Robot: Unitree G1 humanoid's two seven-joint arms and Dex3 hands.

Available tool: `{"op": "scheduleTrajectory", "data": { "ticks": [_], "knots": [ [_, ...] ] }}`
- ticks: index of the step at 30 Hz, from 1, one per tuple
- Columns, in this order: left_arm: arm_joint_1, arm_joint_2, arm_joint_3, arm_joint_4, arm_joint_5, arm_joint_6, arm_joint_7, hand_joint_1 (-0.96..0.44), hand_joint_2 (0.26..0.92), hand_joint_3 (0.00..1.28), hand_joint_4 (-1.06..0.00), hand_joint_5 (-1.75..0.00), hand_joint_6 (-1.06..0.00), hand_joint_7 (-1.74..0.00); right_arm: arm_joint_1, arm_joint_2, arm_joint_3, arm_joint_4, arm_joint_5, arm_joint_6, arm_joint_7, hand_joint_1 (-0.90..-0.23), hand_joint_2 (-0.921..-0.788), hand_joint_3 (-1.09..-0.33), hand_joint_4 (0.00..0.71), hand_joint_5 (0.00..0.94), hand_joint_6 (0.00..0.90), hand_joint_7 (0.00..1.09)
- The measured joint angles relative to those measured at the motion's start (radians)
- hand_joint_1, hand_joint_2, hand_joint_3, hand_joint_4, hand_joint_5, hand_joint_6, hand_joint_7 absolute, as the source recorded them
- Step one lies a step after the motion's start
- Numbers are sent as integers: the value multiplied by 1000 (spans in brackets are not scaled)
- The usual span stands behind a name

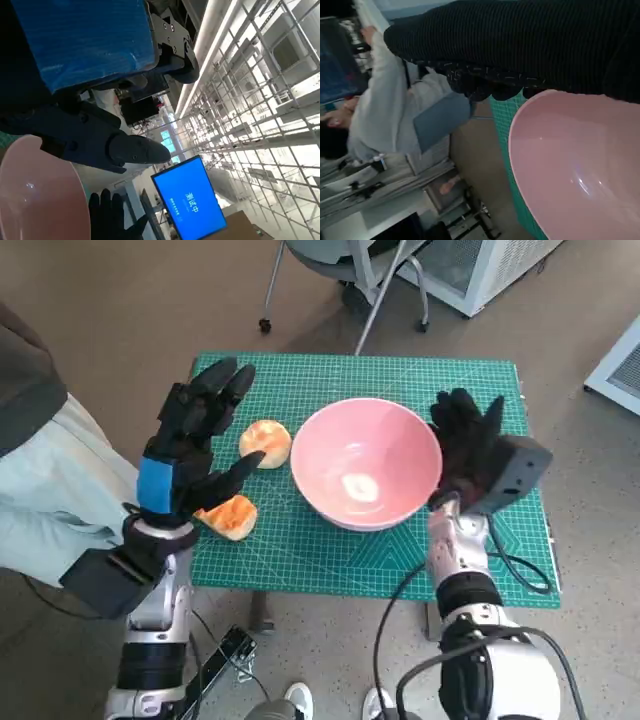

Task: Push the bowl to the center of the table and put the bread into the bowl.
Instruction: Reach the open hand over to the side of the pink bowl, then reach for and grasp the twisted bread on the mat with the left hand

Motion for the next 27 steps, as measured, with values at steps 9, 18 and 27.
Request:
{"op": "scheduleTrajectory", "data": {
  "ticks": [9, 18, 27],
  "knots": [
    [46, 103, 36, -3, 21, 0, -32, -461, 921, 169, -443, -11, -298, -409, -1, -37, 31, -8, -37, -80, 6, -543, -921, -903, 271, 8, 61, 808],
    [57, 400, 47, -16, 196, 74, -126, -505, 921, 79, -350, 0, -264, -356, 0, -101, 75, -64, -41, -321, 196, -556, -921, -885, 317, 20, 63, 698],
    [-1, 564, -10, 12, 267, 152, -253, -361, 836, 4, -272, 0, -340, -198, 3, -96, 71, -222, 125, -501, 553, -609, -921, -723, 359, 28, 107, 696]
  ]
}}
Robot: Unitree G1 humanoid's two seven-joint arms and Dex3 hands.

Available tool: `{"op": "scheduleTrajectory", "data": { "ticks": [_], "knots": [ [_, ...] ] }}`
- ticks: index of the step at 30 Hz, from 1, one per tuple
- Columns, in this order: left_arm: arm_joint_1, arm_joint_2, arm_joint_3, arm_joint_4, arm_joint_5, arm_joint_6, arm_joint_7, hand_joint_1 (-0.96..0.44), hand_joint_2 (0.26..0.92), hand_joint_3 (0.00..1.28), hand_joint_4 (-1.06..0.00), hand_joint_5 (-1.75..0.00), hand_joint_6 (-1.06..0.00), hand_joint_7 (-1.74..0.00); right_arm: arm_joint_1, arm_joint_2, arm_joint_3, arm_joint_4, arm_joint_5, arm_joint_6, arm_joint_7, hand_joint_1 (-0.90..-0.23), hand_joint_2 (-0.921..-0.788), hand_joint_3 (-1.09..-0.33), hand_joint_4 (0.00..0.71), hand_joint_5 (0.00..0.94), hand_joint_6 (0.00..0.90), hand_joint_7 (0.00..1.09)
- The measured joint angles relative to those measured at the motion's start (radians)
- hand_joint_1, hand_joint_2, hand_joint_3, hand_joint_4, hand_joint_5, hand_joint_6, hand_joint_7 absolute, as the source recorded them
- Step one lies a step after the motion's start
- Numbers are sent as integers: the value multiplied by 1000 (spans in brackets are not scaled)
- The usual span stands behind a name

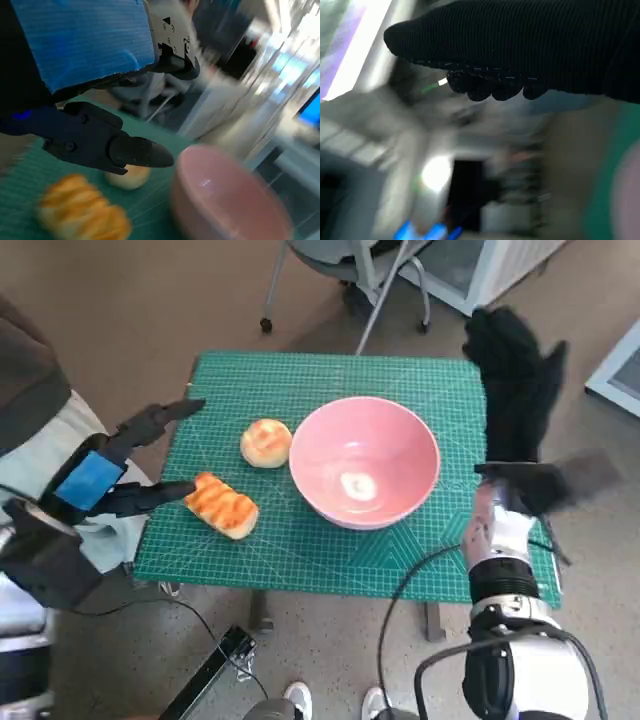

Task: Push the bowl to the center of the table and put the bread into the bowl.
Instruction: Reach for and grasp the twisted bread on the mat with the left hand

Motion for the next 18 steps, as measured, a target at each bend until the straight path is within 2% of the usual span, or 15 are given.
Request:
{"op": "scheduleTrajectory", "data": {
  "ticks": [5, 8, 11, 18],
  "knots": [
    [-71, 33, -72, 76, 17, 33, -98, -294, 801, 1, -253, 0, -365, -135, 23, 20, 31, -130, 106, -51, 204, -591, -921, -721, 349, 17, 78, 728],
    [-117, 42, -123, 125, 47, 40, -147, -269, 787, 0, -244, 0, -369, -117, 41, 20, 46, -181, 143, -71, 284, -582, -921, -732, 351, 16, 77, 747],
    [-152, 43, -167, 165, 74, 39, -181, -244, 774, 0, -236, 0, -370, -102, 58, 19, 52, -208, 158, -80, 316, -581, -921, -735, 353, 16, 77, 760],
    [-232, 38, -260, 259, 148, 42, -225, -184, 753, 0, -228, 0, -371, -72, 95, 19, 65, -262, 174, -84, 318, -583, -921, -732, 355, 14, 74, 774]
  ]
}}
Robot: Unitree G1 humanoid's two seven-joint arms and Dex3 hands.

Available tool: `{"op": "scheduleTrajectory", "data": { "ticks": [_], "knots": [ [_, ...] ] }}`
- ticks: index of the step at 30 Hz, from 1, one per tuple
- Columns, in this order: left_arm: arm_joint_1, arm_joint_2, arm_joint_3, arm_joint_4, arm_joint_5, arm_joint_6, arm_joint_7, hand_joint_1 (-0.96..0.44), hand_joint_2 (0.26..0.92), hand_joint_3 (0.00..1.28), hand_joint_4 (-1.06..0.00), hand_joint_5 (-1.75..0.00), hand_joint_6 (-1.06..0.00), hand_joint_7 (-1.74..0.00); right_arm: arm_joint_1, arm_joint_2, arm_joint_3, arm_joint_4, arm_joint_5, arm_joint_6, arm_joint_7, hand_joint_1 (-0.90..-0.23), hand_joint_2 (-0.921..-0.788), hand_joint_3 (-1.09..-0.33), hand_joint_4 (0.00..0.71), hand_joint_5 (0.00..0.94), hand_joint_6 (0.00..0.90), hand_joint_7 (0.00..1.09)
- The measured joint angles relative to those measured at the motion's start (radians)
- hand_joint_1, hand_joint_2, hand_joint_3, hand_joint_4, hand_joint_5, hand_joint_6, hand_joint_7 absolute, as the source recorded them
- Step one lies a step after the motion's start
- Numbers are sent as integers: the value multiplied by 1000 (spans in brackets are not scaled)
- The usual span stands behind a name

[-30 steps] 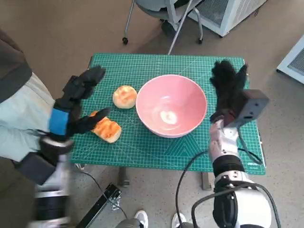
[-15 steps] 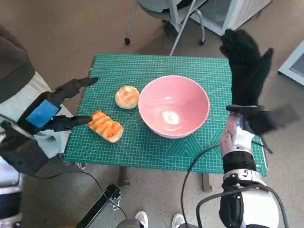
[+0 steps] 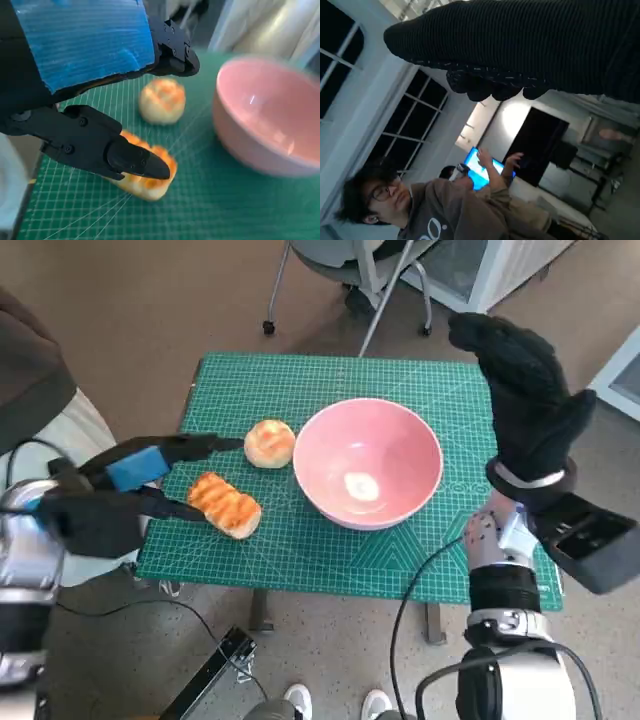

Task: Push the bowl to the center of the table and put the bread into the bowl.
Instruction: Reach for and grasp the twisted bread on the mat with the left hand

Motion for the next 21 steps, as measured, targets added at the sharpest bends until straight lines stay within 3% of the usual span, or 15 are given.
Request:
{"op": "scheduleTrajectory", "data": {
  "ticks": [16, 21],
  "knots": [
    [-143, -81, -223, 222, 245, -24, 20, -166, 742, 1, -221, -3, -377, -37, 21, 1, 16, -22, 9, 10, -12, -590, -921, -730, 356, 11, 78, 793],
    [-158, -115, -281, 290, 312, -37, 53, -159, 759, 9, -288, -30, -430, -55, 22, 0, 19, -23, 9, 8, -12, -595, -921, -728, 357, 11, 78, 794]
  ]
}}
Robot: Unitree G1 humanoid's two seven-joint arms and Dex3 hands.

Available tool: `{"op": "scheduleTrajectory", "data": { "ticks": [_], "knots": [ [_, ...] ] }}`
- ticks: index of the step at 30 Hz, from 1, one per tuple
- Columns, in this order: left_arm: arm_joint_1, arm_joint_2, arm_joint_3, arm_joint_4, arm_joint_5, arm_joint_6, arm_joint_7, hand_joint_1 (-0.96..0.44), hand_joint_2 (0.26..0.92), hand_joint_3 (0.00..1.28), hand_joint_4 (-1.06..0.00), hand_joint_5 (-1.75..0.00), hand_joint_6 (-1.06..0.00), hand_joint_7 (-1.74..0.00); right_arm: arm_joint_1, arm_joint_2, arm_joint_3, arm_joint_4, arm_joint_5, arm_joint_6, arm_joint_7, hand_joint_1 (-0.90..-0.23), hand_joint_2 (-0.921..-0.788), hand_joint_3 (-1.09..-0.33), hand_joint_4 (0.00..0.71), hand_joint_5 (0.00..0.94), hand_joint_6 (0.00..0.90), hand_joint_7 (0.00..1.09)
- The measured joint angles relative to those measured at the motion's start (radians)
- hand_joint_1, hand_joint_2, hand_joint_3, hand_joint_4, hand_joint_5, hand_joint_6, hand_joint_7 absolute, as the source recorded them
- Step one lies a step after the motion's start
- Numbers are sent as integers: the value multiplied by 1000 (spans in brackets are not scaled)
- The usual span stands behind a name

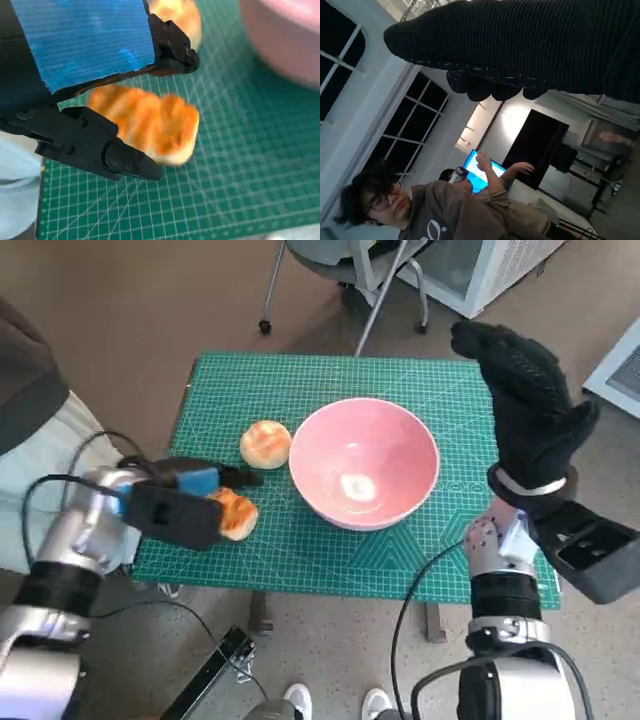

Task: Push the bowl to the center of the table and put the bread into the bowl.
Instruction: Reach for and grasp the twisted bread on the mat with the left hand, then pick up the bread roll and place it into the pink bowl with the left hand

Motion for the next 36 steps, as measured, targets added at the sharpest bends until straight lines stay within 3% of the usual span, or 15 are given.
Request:
{"op": "scheduleTrajectory", "data": {
  "ticks": [3, 7, 8, 9, 12, 15, 22, 28, 36],
  "knots": [
    [-6, -13, -27, 25, 36, -8, 31, -145, 807, 22, -399, -41, -516, -70, 1, 0, 1, -1, 0, 0, 0, -596, -921, -728, 357, 10, 77, 795],
    [-29, -17, -55, 49, 74, -13, 62, -107, 882, 54, -646, -135, -689, -141, 2, 0, 2, -1, 0, -2, 0, -598, -921, -726, 357, 10, 77, 795],
    [-33, -17, -59, 50, 81, -14, 65, -68, 896, 88, -634, -534, -629, -545, 2, 0, 2, -1, 0, -5, 0, -599, -921, -726, 358, 10, 77, 795],
    [-35, -17, -61, 50, 86, -16, 66, -44, 905, 120, -614, -803, -579, -816, 3, 0, 2, -1, 0, -8, 0, -599, -921, -726, 358, 10, 78, 795],
    [-37, -15, -58, 42, 83, -24, 60, -14, 916, 126, -625, -1101, -561, -1089, 6, -2, 2, -2, -1, -13, 0, -601, -921, -727, 358, 9, 77, 795],
    [-34, -3, -41, 14, 46, -32, 16, -5, 919, 111, -642, -1187, -581, -1152, 11, -4, 2, -2, -1, -16, -1, -603, -921, -727, 357, 8, 77, 796],
    [3, 49, 82, -96, -147, -92, -68, 0, 920, 71, -674, -1153, -636, -1180, 18, -15, 1, -2, 0, -17, -1, -604, -921, -725, 356, 7, 74, 795],
    [-17, 69, 216, -186, -328, -117, -88, 1, 920, 52, -665, -1187, -689, -1109, 18, -18, 2, -2, 1, -16, -1, -602, -921, -726, 355, 6, 72, 795],
    [-124, 51, 295, -318, -393, -98, -56, 0, 919, 47, -664, -1169, -700, -1117, 18, -18, 3, 12, 4, -14, 3, -600, -921, -723, 356, 6, 69, 793]
  ]
}}
